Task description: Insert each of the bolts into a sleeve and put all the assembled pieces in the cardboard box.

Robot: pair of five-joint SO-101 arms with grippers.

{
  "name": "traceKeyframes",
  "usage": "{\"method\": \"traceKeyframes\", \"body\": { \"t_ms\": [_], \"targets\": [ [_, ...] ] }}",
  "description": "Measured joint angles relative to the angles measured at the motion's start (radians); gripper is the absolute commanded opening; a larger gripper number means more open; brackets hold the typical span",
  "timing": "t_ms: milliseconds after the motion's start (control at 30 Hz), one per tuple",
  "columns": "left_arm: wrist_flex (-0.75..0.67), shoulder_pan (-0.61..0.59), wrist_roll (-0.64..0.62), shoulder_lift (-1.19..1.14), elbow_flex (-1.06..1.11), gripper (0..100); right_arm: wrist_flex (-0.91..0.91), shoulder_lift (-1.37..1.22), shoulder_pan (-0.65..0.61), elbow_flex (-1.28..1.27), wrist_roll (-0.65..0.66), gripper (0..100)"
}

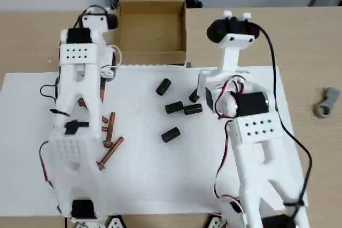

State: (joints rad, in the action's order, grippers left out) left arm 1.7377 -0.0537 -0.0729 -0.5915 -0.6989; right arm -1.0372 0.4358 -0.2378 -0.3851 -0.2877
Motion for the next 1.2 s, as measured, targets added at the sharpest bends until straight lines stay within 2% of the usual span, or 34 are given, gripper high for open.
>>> {"method": "traceKeyframes", "body": {
  "t_ms": [233, 433, 533, 733, 1200],
  "targets": [
    [0.002, 0.011, -0.012, 0.419, 0.296, 0, -0.149, -0.273, -0.104, 0.236, -0.129, 10.5],
    [0.003, -0.087, 0.002, 0.672, 0.512, 0, -0.259, -0.526, -0.215, 0.517, -0.199, 10.5],
    [0.003, -0.150, 0.026, 0.770, 0.617, 0, -0.301, -0.644, -0.230, 0.632, -0.249, 10.6],
    [0.003, -0.201, 0.069, 0.973, 0.792, 0, -0.368, -0.822, -0.232, 0.815, -0.310, 10.7],
    [0.003, -0.203, 0.098, 1.344, 1.054, 0, -0.376, -1.016, -0.288, 0.925, -0.427, 10.8]
  ]
}}
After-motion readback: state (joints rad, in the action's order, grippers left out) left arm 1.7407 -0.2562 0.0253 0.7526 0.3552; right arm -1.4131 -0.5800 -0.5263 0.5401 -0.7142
